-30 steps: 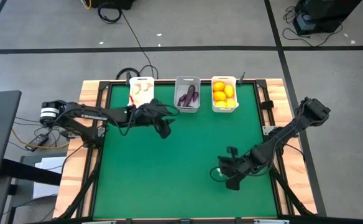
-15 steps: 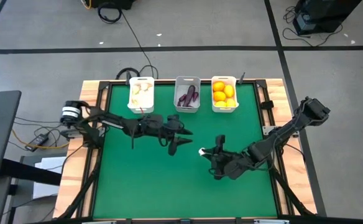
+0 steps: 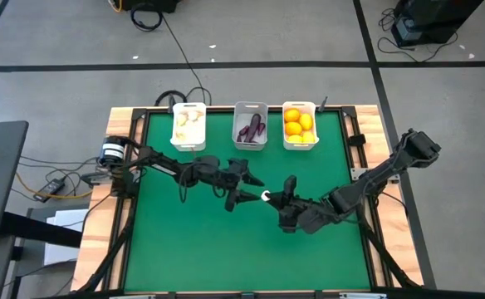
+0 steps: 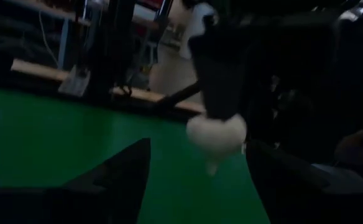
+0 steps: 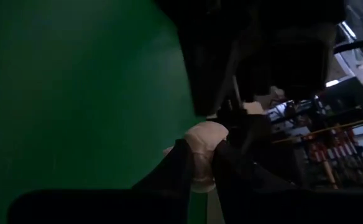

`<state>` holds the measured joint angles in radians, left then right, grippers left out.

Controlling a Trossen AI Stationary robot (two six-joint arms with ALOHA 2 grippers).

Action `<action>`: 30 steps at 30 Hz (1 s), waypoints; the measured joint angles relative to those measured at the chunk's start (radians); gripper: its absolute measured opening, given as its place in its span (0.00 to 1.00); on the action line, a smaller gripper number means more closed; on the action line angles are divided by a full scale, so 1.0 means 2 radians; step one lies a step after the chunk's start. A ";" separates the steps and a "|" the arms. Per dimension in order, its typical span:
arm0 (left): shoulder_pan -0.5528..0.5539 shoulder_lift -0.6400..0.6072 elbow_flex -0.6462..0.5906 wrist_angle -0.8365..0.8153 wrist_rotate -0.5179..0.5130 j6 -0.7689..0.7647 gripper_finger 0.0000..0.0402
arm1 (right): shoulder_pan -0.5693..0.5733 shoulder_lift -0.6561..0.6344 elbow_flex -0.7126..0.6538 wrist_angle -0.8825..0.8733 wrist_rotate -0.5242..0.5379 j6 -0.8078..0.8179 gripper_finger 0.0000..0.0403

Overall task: Sort produce into baskets
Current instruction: Put the garlic into the left white bin

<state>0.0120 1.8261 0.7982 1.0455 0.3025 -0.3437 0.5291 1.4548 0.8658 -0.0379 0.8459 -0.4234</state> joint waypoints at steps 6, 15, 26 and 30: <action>0.000 0.001 0.001 0.017 0.015 -0.001 0.64 | -0.005 0.000 0.000 0.000 -0.005 -0.001 0.17; 0.000 0.001 0.008 0.014 0.030 -0.003 0.57 | -0.012 0.000 0.000 0.007 -0.005 -0.012 0.18; 0.000 0.001 0.035 -0.004 0.029 -0.001 0.51 | -0.028 0.000 0.000 0.037 -0.017 -0.030 0.19; 0.001 0.001 0.036 -0.019 0.027 -0.002 0.44 | -0.028 0.000 0.000 0.036 0.001 -0.043 0.19</action>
<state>0.0149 1.8286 0.8707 1.0069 0.3569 -0.3477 0.4736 1.4544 0.8661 0.0345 0.8477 -0.5093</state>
